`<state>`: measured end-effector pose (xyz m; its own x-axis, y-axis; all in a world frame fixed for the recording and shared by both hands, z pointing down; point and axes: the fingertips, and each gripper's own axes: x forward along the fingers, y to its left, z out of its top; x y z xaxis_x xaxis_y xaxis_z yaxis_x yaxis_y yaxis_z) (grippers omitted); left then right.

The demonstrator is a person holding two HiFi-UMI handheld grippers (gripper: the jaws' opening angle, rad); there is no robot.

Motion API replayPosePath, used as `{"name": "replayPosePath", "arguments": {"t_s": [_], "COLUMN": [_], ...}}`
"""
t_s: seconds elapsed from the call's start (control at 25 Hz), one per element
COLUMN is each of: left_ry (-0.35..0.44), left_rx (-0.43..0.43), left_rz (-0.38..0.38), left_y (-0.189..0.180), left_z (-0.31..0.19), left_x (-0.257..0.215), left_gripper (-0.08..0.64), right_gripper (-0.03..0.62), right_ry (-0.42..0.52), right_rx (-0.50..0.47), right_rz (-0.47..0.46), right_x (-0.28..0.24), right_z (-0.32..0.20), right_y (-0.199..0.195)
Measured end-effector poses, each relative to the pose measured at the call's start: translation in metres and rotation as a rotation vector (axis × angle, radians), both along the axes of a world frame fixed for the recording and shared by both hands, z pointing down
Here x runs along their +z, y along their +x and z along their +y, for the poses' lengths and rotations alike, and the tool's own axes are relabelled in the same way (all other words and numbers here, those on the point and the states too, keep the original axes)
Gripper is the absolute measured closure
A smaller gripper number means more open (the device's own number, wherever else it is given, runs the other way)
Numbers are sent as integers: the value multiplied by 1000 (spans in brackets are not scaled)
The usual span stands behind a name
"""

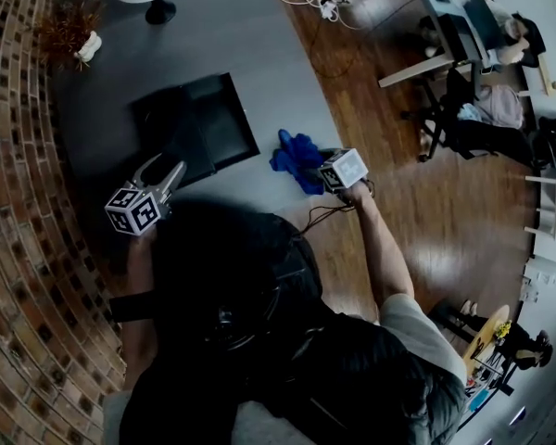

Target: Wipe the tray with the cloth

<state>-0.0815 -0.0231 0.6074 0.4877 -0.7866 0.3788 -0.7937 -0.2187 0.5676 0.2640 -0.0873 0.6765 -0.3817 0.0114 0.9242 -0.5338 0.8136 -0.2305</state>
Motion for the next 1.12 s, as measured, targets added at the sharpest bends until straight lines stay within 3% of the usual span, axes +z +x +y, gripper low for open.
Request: {"name": "replayPosePath", "arguments": {"t_s": [0.04, 0.08, 0.2, 0.28, 0.32, 0.44, 0.52, 0.64, 0.72, 0.84, 0.92, 1.04, 1.12], "left_ry": [0, 0, 0, 3, 6, 10, 12, 12, 11, 9, 5, 3, 2], "left_rx": [2, 5, 4, -6, -11, -26, -31, -31, -30, -29, -29, -31, -33], "left_rz": [-3, -4, -2, 3, 6, 11, 11, 11, 13, 16, 14, 13, 16], "left_y": [1, 1, -1, -2, -3, -3, -3, -2, -2, -4, -5, -5, -5], "left_z": [-1, -1, 0, 0, 0, 1, 0, 1, 1, 1, 2, 1, 0], "left_x": [0, 1, 2, 2, 2, 1, 2, 2, 2, 2, 3, 3, 3], "left_gripper": [316, 316, 316, 316, 316, 316, 316, 315, 316, 316, 316, 316, 316], "right_gripper": [377, 422, 433, 434, 434, 434, 434, 434, 451, 453, 453, 453, 453], "right_ry": [-11, -22, 4, 115, 193, 404, 435, 431, 395, 248, 311, 471, 477], "right_rx": [-34, -63, -123, -155, -175, -285, -386, -587, -768, -1004, -946, -637, -562], "right_rz": [7, -7, -189, -307, -319, -186, -27, 150, 155, 127, 98, 24, 12], "right_x": [-4, -9, -55, -105, -121, -107, -60, 8, 26, 27, 21, 4, 11], "right_z": [2, 4, -9, -34, -49, -81, -85, -72, -45, -6, -27, -91, -103], "right_y": [-11, -25, -100, -167, -197, -266, -288, -296, -296, -281, -285, -312, -325]}}
